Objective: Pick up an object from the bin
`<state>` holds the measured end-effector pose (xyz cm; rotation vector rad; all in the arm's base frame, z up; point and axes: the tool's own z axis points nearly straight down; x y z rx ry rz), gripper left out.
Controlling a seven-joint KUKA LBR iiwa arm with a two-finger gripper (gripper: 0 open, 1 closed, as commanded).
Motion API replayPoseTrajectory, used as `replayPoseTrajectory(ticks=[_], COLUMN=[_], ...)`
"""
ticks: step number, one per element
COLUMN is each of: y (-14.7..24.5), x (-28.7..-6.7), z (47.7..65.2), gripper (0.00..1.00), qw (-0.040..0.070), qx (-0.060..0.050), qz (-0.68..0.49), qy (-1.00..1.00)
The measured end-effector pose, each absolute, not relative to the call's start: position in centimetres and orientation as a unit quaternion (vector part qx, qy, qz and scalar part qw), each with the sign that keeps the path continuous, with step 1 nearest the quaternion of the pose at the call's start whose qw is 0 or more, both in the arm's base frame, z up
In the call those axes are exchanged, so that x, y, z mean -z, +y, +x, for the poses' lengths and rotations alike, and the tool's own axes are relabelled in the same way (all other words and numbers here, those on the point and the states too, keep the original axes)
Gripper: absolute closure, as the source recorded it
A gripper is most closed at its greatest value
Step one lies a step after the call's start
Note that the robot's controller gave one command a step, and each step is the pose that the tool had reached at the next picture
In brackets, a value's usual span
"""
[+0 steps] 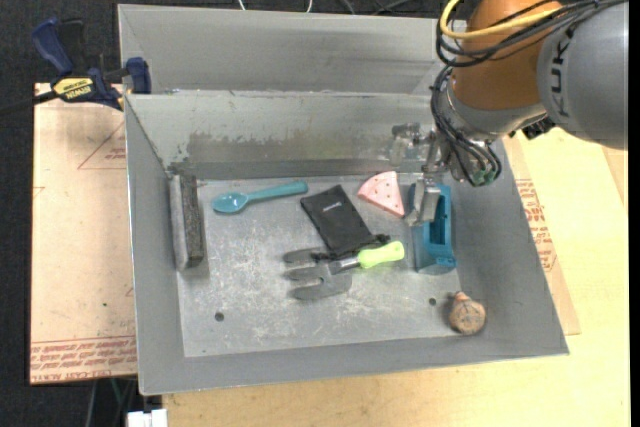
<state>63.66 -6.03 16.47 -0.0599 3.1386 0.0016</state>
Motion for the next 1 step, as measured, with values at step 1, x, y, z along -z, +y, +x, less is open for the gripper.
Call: replayPoseTrajectory(ticks=[1], y=[-5.30], x=[-17.31], z=[60.01], gripper=[0.00], qw=[0.005], qx=[0.001], qz=[-0.035], qy=[0.999])
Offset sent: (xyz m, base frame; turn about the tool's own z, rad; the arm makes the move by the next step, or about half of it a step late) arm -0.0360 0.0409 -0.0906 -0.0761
